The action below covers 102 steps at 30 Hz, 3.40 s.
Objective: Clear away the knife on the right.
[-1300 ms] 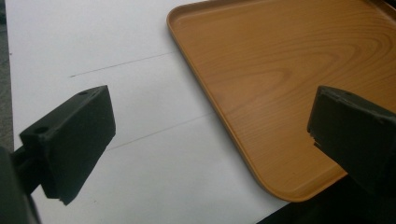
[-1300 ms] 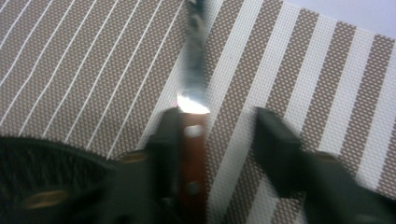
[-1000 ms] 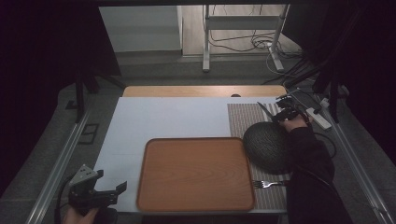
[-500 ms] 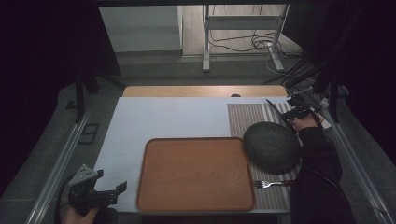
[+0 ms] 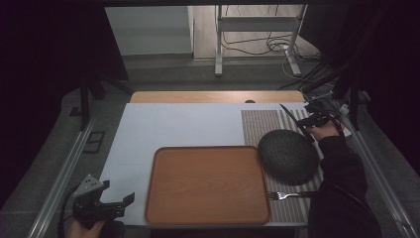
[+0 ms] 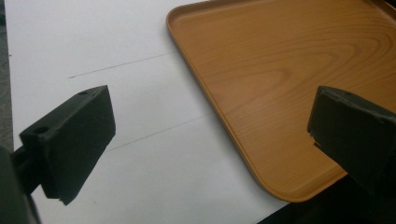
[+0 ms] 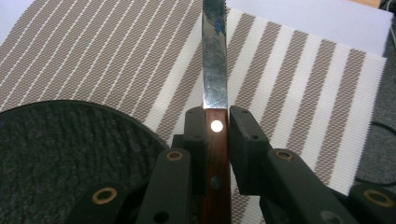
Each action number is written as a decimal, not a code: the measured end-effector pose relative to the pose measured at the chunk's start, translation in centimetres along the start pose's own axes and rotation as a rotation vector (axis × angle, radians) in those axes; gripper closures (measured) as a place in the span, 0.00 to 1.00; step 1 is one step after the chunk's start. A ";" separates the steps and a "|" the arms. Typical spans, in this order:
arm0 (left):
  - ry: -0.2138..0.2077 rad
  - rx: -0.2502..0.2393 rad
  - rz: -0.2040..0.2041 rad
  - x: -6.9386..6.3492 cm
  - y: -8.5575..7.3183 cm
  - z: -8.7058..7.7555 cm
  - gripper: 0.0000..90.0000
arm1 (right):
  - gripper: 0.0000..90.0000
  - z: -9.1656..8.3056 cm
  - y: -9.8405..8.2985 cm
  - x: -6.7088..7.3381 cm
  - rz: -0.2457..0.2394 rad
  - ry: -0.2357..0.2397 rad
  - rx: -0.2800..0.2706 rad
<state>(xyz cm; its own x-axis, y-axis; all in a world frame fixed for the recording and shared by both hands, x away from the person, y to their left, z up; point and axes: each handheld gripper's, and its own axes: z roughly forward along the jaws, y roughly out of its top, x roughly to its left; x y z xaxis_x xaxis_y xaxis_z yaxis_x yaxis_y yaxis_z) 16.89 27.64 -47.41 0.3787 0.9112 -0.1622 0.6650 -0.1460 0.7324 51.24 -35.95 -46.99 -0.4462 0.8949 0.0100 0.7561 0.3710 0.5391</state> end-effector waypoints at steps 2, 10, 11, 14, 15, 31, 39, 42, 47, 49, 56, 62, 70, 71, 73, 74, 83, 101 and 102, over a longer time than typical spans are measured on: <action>0.000 -0.001 -0.001 0.0 0.0 0.0 0.02 | 0.86 0.0 -0.1 0.4 -0.001 0.007 -0.002; -0.001 -0.002 0.000 0.0 0.0 0.0 0.02 | 0.86 -0.2 -0.5 2.1 -0.009 0.026 0.004; -0.001 -0.003 0.000 0.0 0.0 0.0 0.02 | 0.86 -0.3 -0.5 2.4 -0.013 0.030 0.005; -0.002 -0.004 -0.001 0.0 0.0 0.0 0.02 | 0.86 -0.5 -0.8 3.1 -0.022 0.038 0.005; -0.002 -0.004 -0.001 0.0 0.0 0.0 0.02 | 0.86 -0.5 -0.9 3.4 -0.025 0.041 0.005; -0.002 -0.005 0.002 0.0 0.0 0.0 0.02 | 0.86 -1.7 -2.7 7.8 -0.082 0.096 0.003; -0.001 -0.003 0.004 0.0 0.0 0.0 0.02 | 0.86 -2.2 -3.8 10.4 -0.122 0.123 0.009; -0.002 -0.004 0.002 0.0 0.0 0.0 0.02 | 0.86 -2.5 -4.2 11.2 -0.129 0.134 0.010; 0.000 -0.002 0.006 -0.1 0.0 0.0 0.02 | 0.86 -3.0 -4.8 12.5 -0.140 0.149 0.004; 0.001 -0.002 0.006 -0.1 0.0 0.0 0.02 | 0.86 -3.3 -5.1 12.8 -0.143 0.152 0.000; 0.000 -0.002 0.003 0.0 0.0 0.0 0.02 | 0.86 -3.8 -6.1 14.5 -0.166 0.167 0.004; 0.000 -0.002 0.002 0.0 0.0 0.0 0.02 | 0.86 -4.5 -6.9 16.0 -0.183 0.173 -0.009; -0.001 -0.003 0.000 0.0 0.0 0.0 0.02 | 0.86 -5.0 -8.1 17.8 -0.206 0.186 -0.005; -0.001 -0.003 0.000 0.0 0.0 0.0 0.02 | 0.86 -5.0 -8.3 18.0 -0.207 0.190 -0.006; 0.000 -0.004 0.000 0.0 0.0 0.0 0.02 | 0.86 -5.1 -8.6 18.5 -0.213 0.195 -0.001; 0.000 -0.004 0.000 0.0 0.0 0.0 0.02 | 0.86 -5.2 -8.7 18.7 -0.216 0.195 0.002; 0.000 -0.002 0.002 0.0 0.1 0.0 0.02 | 0.86 -5.2 -9.3 20.7 -0.250 0.219 0.007; 0.001 0.000 0.004 0.0 0.1 0.0 0.02 | 0.86 -4.1 -9.3 24.6 -0.305 0.263 0.007; 0.001 0.000 0.003 0.0 0.1 0.0 0.02 | 0.86 -4.0 -9.4 24.7 -0.307 0.260 0.010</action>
<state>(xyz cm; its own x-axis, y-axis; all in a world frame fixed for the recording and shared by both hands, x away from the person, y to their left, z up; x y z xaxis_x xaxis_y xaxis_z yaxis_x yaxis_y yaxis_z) 16.95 27.59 -47.39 0.3803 0.9111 -0.1591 0.6638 -0.1491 0.7329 31.24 -18.32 -48.46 -0.7573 0.6499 0.0634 0.5728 0.6146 0.5424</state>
